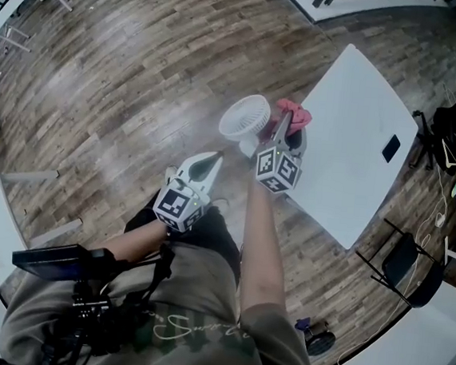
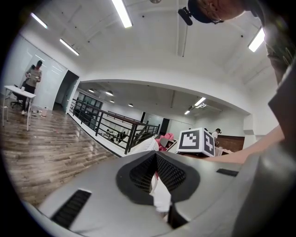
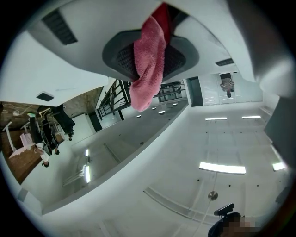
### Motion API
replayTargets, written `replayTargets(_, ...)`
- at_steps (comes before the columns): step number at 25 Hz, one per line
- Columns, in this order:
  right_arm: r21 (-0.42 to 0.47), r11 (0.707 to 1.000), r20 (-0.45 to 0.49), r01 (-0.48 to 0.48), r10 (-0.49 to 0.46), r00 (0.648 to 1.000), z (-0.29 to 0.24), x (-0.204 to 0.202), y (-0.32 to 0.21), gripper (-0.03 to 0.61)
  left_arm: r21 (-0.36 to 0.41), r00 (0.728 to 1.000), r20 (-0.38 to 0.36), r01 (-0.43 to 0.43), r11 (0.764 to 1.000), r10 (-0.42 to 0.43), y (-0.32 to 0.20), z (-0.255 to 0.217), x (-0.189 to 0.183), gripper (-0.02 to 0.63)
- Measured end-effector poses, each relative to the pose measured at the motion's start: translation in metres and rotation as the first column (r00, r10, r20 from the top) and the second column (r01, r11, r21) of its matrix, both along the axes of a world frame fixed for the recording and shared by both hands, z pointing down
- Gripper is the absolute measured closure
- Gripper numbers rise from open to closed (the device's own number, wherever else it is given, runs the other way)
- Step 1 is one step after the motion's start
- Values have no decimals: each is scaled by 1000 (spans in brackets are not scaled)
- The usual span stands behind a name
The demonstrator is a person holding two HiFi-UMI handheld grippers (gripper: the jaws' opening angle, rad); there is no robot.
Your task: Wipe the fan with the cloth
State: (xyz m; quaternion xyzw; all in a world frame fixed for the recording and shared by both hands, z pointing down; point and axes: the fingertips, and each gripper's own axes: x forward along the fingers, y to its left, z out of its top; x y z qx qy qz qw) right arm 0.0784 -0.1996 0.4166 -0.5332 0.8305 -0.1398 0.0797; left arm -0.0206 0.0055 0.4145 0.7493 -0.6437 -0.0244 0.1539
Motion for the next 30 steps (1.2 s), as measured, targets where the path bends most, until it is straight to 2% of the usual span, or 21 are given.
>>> replayTargets(4,1,999,31,-49,48,998,-9,12,-16,474,9,1000,3,-14,1000,14,0,2,3,595)
replayTargets(9,82,997,-18,0,1,1000,-41,7,-29,474,4,1000,11,-20,1000,20,-1,-2,6,595)
replayTargets(12,29,999,-6,19,-18,1000,-25,1,-17,474,13,1000,10,-11,1000,11,0,-8,4,595)
replayTargets(15,-77,997,109,20,-12,994,3,-6,3,474,14,1000,5,0,1000,0,0,-8,-3,595)
replayTargets(17,-125,992,151,32,-13,989,19,-11,20,474,7,1000,-2,6,1000,-6,0,-6,-7,595)
replayTargets(22,-159,982,105,99,-83,991,44,-29,61,474,15,1000,-19,-1,1000,2,-3,-2,-9,595)
replayTargets(25,-162,982,76,94,-83,994,54,-33,71,474,22,999,-34,-30,999,30,-11,0,-12,595)
replayTargets(30,-172,977,61,125,-116,991,82,-60,84,472,-17,998,-37,-42,999,41,-3,15,-33,595)
